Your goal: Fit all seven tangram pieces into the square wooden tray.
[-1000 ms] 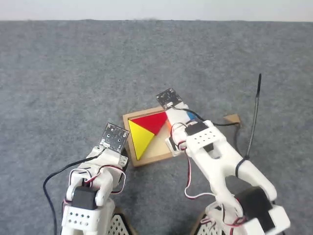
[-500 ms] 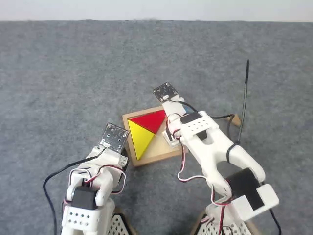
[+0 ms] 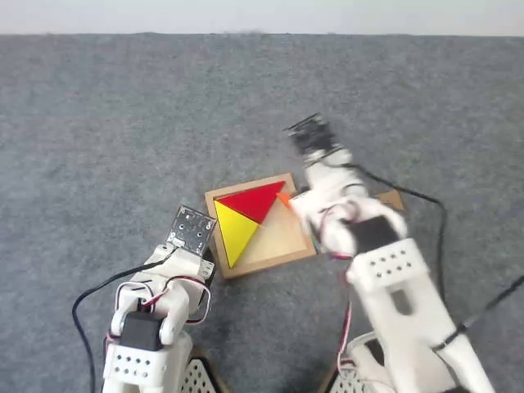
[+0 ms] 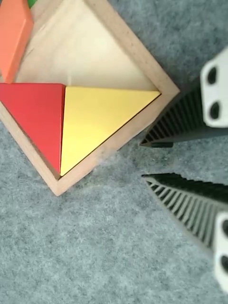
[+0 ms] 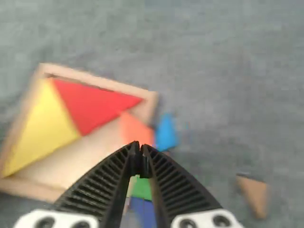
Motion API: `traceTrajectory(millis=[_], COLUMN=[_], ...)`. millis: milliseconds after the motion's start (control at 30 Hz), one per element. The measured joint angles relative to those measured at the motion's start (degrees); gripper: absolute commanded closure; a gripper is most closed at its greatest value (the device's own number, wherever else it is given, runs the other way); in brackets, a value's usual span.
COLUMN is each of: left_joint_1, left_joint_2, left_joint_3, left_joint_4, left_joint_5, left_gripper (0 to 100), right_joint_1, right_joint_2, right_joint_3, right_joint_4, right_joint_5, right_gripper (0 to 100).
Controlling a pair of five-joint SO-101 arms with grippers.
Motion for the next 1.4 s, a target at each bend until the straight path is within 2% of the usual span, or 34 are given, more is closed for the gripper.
traceTrajectory(millis=[133,333,467,867,1400], left_joint_1=[0.00,0.00,0.00,0.00,0.00], left_joint_2=[0.00,0.00,0.00,0.00,0.00], left_joint_3=[0.00,0.00,0.00,0.00,0.00], left_joint_4=[0.00,0.00,0.00,0.00,0.00], left_joint_5=[0.00,0.00,0.00,0.00,0.00], left_gripper=[91,91,91,91,91], right_joint_1=[5.80,5.98,5.89,-1.76,-4.13], right_joint_2=[6.95,27.25,35.34,36.57,35.43], right_joint_3=[0.00,-4.31,-8.09,-8.44,-8.62], right_joint_4=[-2.37,-5.10,-5.45,-3.78,-2.29], right_joint_5=[3.78,6.68,6.68,6.68,6.07], right_gripper=[99.2,99.2,99.2,99.2,99.2])
